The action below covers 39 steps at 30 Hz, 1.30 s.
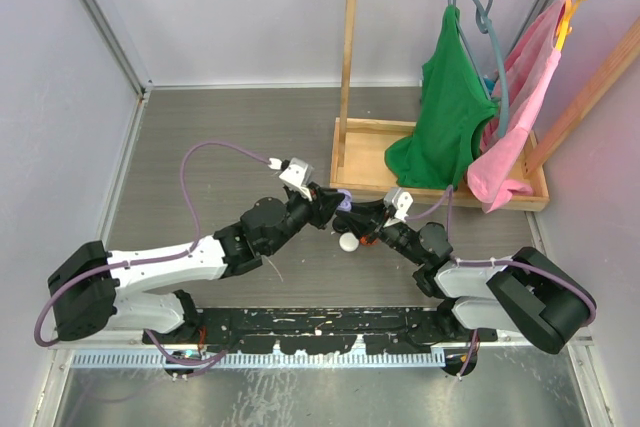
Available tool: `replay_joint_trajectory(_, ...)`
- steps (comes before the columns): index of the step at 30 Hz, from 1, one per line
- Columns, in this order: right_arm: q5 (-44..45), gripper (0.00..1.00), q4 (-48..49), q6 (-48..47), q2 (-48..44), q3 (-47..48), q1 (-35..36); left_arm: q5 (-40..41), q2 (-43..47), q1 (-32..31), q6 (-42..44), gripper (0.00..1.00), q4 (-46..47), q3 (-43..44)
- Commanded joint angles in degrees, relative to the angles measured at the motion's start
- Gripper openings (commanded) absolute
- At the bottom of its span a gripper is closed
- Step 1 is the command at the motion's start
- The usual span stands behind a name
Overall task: Insert the wireless bluetooth earbuds into the charging case
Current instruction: Place the earbud in the charging case.
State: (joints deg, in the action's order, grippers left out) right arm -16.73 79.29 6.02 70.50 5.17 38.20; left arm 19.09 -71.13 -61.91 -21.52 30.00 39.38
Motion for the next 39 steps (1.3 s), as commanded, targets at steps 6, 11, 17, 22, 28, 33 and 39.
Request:
replay_joint_trajectory(6, 0.8, 0.05, 5.2, -0.1, -1.6, -0.2, 0.2, 2.8, 0.1, -1.2, 2.2, 0.17, 4.3, 0.1)
replay_joint_trajectory(11, 1.1, 0.05, 5.2, -0.1, -1.8, -0.2, 0.3, 3.8, 0.4, -1.6, 2.4, 0.17, 4.0, -0.3)
replay_joint_trajectory(17, 1.2, 0.05, 5.4, 0.0, -1.9, -0.3, 0.3, 4.9, 0.2, -2.3, 2.0, 0.18, 3.0, -0.6)
replay_joint_trajectory(22, 1.2, 0.05, 5.4, 0.0, -1.9, -0.4, 0.3, 5.0, 0.7, -3.2, 0.8, 0.23, 1.5, -0.6)
replay_joint_trajectory(28, 1.0, 0.05, 5.4, 0.0, -1.6, -0.2, 0.2, 2.3, 2.6, -3.2, -2.0, 0.31, -0.9, -0.2)
replay_joint_trajectory(33, 0.9, 0.05, 5.3, 0.0, -1.6, -0.2, 0.3, -1.1, 3.5, -3.2, -3.6, 0.38, -3.2, 1.0)
replay_joint_trajectory(39, 0.7, 0.05, 5.0, -0.1, -1.7, -0.1, 0.3, -6.7, 3.1, -2.8, -5.5, 0.43, -6.5, 3.3)
